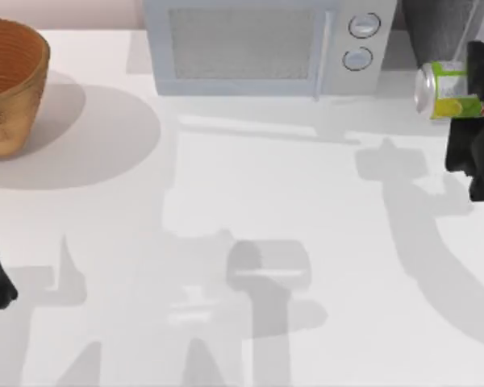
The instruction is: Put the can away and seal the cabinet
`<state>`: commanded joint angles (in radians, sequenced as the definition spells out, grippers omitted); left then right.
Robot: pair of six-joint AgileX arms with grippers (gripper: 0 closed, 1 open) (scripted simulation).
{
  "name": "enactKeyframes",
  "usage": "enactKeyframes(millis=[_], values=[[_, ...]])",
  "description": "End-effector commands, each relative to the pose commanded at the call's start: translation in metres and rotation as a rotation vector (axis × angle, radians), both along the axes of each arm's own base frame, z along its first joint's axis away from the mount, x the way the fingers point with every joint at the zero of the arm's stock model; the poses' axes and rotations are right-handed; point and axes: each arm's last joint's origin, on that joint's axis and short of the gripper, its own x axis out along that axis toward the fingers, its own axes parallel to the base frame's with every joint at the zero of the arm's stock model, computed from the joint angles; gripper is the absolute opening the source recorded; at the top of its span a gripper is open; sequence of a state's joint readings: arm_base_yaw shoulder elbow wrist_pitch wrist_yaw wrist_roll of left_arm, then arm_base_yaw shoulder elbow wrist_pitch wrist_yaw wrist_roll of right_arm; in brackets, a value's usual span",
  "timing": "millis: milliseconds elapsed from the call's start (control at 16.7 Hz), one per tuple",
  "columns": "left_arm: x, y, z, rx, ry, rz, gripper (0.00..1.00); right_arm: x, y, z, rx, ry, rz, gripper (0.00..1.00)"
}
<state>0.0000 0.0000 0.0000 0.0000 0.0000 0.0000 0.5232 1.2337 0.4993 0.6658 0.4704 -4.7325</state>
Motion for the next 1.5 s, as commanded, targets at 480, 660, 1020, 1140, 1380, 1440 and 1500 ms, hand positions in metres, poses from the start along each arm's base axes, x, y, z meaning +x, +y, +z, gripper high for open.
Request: enactKeyframes(millis=[480, 660, 1020, 1140, 1380, 1440, 1500], values=[[0.0, 0.0, 0.0, 0.0, 0.0, 0.0, 1.0, -0.043, -0.054, 0.006, 1.432, 0.078, -0.074, 0.0], [0.0, 0.0, 0.0, 0.0, 0.0, 0.0, 1.0, -0.06, -0.07, 0.001, 2.0, 0.108, -0.104, 0.0], [0.0, 0.0, 0.0, 0.0, 0.0, 0.0, 1.0, -0.089, -0.094, -0.018, 3.099, 0.155, -0.149, 0.0], [0.0, 0.0, 0.0, 0.0, 0.0, 0.0, 1.0, -0.097, -0.099, -0.025, -2.837, -0.138, 0.127, 0.0], [0.0, 0.0, 0.0, 0.0, 0.0, 0.0, 1.0, -0.109, -0.108, -0.04, -2.261, -0.107, 0.075, 0.0], [0.0, 0.0, 0.0, 0.0, 0.0, 0.0, 1.0, -0.112, -0.109, -0.043, -2.142, -0.102, 0.063, 0.0], [0.0, 0.0, 0.0, 0.0, 0.0, 0.0, 1.0, -0.114, -0.111, -0.046, -2.029, -0.098, 0.052, 0.0]])
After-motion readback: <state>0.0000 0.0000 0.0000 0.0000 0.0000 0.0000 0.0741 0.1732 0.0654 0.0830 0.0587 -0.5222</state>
